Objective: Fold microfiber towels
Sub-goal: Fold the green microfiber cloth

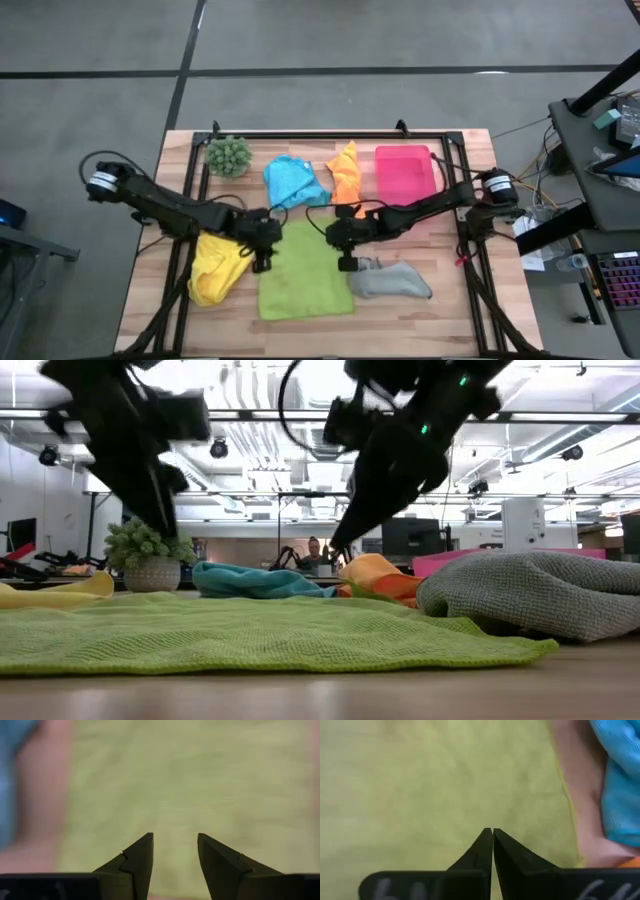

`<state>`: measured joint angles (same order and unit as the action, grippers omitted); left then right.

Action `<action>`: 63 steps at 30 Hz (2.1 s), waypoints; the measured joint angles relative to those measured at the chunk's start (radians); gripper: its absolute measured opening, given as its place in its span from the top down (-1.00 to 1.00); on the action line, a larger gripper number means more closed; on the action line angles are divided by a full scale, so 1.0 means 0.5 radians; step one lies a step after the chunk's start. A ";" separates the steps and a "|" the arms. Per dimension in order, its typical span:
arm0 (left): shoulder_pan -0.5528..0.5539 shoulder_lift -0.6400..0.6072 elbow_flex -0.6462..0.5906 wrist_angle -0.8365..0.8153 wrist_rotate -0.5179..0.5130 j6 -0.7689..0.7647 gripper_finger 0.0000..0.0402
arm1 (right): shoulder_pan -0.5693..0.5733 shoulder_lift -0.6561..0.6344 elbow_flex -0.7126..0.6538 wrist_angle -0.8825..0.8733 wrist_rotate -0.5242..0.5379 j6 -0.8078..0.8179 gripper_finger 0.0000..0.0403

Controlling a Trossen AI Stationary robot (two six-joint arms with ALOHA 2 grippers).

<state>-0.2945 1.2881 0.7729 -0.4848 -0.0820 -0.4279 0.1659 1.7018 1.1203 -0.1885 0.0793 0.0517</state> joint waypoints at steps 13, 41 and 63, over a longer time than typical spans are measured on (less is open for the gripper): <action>-0.882 0.344 0.374 -0.052 -0.062 -0.573 0.31 | 0.446 -0.049 -0.006 0.029 0.017 0.179 0.96; -1.078 1.062 0.878 -0.480 -0.225 -0.391 0.20 | 0.699 -0.048 -0.083 0.195 0.367 0.213 0.96; -1.035 0.766 0.823 -0.561 -0.606 -0.612 1.00 | 0.701 0.103 -0.069 0.405 0.208 0.264 0.76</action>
<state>-0.8119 1.6712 1.1844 -0.7655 -0.3851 -0.7338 0.5163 1.7535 1.0860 0.0142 0.1831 0.1837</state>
